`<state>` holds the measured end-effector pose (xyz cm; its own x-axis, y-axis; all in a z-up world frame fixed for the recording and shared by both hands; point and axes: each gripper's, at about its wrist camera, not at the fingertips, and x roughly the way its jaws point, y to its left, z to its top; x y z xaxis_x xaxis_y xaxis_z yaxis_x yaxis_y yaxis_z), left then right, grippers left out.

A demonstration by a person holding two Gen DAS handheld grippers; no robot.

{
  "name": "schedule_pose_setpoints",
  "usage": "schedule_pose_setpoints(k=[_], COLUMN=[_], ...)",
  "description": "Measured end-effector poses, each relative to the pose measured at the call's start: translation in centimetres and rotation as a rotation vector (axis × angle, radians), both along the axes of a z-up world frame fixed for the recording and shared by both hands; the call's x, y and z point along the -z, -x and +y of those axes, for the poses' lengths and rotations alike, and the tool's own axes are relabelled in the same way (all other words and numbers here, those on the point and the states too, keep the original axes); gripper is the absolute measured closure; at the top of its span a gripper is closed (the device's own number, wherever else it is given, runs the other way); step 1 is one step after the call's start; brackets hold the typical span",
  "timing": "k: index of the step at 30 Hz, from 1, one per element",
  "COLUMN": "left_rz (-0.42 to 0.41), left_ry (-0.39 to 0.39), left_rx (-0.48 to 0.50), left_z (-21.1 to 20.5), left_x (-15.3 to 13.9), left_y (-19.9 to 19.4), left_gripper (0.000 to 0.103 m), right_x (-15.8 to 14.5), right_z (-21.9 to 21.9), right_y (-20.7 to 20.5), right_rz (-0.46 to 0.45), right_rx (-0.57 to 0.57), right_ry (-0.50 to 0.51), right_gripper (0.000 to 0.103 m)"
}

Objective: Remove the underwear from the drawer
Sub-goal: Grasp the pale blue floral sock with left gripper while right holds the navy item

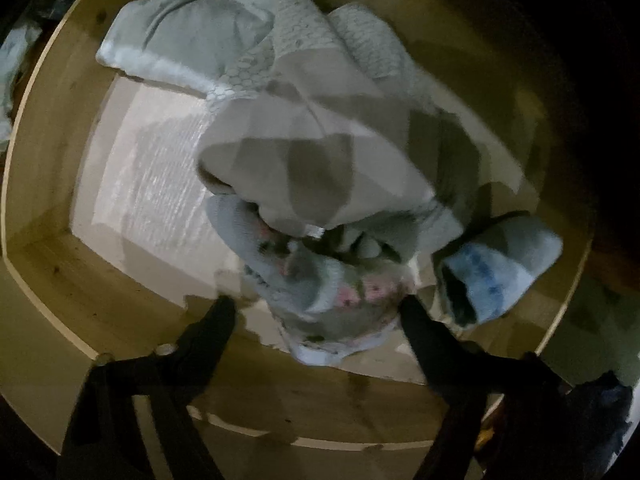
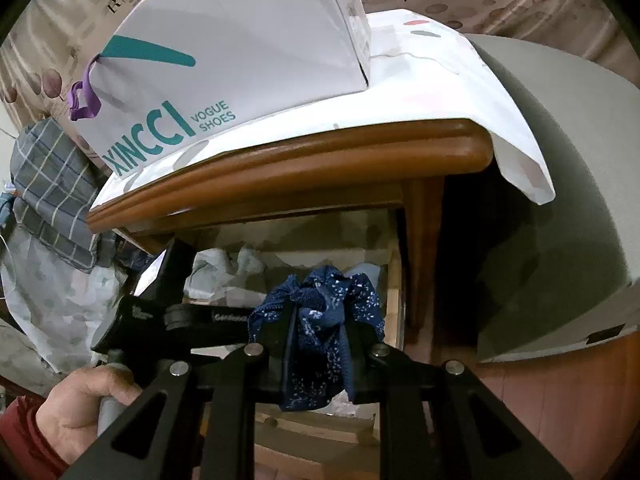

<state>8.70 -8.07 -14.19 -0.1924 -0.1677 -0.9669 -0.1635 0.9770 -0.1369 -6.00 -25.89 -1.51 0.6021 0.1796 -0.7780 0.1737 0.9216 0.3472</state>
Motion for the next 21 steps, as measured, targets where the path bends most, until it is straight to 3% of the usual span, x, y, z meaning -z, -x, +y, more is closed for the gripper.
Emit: schedule_pose_setpoints(k=[1,2,5,12,21], left_rz=[0.005,0.019,-0.005,-0.09,-0.277], left_ry=[0.008,0.016,0.04,0.043,0.005], left_rx=[-0.003,-0.005,-0.009,0.053,0.179], left_z=[-0.3,-0.4,-0.2,0.7,1.8], left_x=[0.3,0.8,0.7,-1.5,-7.9], left_y=[-0.1,-0.1,0.1,0.8,2.2], left_gripper=[0.06,0.068,0.076,0.081,0.082], right_x=[0.0,0.0,-0.1,-0.1,0.1], right_z=[0.0,0.0,0.1,0.1,0.9], right_y=[-0.1,-0.1,-0.1,-0.3,-0.7], right_rz=[0.001,0.001,-0.003,0.002,0.014], right_rx=[0.0,-0.004,-0.012,-0.019,-0.025], right_ry=[-0.001,-0.003,0.001,0.006,0.048], right_gripper=[0.085,0.085,0.085,0.084,0.084])
